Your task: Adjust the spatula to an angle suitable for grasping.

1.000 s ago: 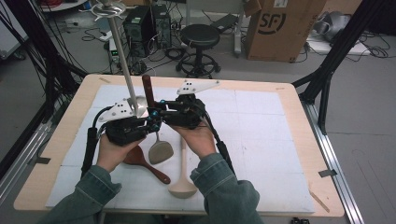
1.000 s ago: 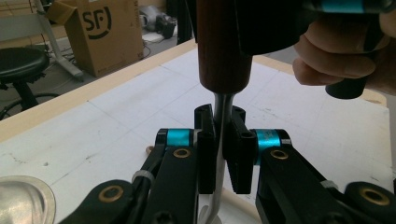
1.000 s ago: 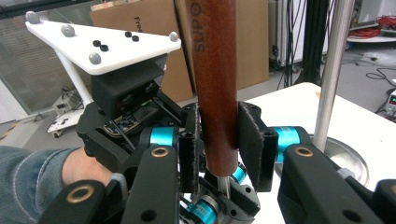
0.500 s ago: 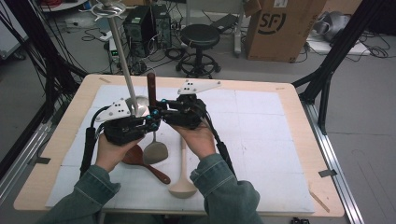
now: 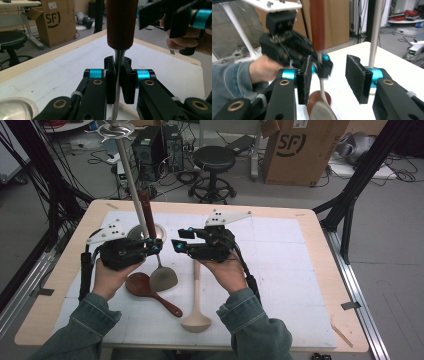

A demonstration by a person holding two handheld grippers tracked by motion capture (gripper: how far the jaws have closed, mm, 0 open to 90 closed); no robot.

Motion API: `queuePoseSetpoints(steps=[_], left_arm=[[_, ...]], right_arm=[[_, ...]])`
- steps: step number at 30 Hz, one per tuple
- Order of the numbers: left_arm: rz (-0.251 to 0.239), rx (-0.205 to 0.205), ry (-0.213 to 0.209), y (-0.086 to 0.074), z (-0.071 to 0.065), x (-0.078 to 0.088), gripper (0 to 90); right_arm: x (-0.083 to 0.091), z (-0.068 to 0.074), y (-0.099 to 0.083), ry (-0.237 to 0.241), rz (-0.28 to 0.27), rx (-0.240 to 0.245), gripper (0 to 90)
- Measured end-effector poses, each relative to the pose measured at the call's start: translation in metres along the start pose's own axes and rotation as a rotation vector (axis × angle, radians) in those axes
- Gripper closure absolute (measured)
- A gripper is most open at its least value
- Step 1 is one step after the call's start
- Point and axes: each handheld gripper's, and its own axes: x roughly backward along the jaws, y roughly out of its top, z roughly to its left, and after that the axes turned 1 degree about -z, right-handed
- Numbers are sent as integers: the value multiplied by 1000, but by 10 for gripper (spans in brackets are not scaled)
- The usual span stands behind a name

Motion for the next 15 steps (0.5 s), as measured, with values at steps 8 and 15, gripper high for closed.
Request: queuePoseSetpoints(steps=[8, 15], left_arm=[[-4, 0, -9, 2, 8, 7, 839], [-6, -10, -5, 10, 14, 17, 839]], right_arm=[[20, -8, -12, -34, -2, -3, 461], [37, -13, -23, -72, 15, -7, 395]])
